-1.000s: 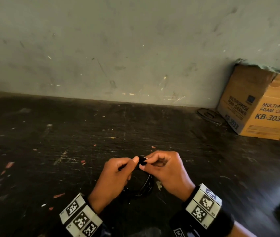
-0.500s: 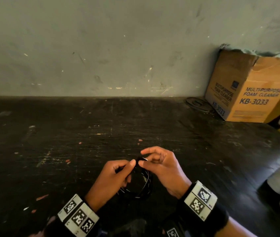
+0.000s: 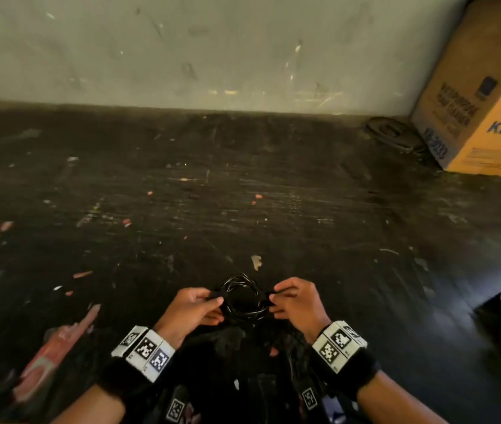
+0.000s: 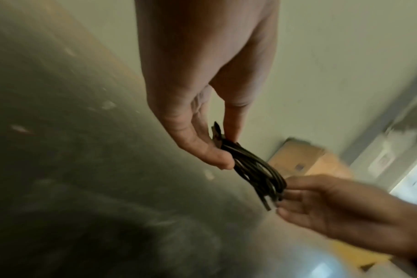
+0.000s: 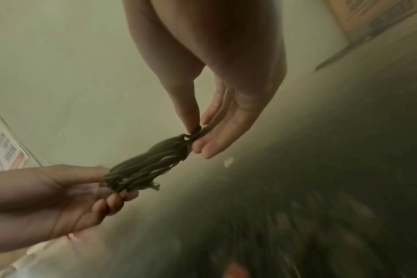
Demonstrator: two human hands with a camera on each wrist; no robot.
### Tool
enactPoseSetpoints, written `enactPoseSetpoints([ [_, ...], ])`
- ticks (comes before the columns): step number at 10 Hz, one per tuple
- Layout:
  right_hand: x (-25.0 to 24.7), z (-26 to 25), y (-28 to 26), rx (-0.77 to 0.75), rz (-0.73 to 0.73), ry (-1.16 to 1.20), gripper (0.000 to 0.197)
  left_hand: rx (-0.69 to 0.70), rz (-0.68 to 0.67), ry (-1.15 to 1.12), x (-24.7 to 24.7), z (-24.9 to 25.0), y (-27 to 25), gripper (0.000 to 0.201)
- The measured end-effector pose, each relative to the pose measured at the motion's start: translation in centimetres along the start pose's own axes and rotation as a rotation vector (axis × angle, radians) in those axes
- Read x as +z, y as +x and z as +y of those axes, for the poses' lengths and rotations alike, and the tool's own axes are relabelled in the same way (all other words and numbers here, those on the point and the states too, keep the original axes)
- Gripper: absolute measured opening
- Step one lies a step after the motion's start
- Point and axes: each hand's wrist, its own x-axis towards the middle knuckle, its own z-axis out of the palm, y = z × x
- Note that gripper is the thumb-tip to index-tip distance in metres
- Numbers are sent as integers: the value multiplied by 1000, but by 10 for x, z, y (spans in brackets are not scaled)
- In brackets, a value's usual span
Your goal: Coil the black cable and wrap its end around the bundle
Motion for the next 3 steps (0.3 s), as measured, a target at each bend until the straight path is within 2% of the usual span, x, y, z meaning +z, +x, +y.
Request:
enactPoseSetpoints([
  [2,20,31,3,10,-95,-187,25,-26,133,103,-15,-32,10,2],
  [3,15,36,-6,-57,-82,-253,23,-20,236,190,-33,-40,4,5],
])
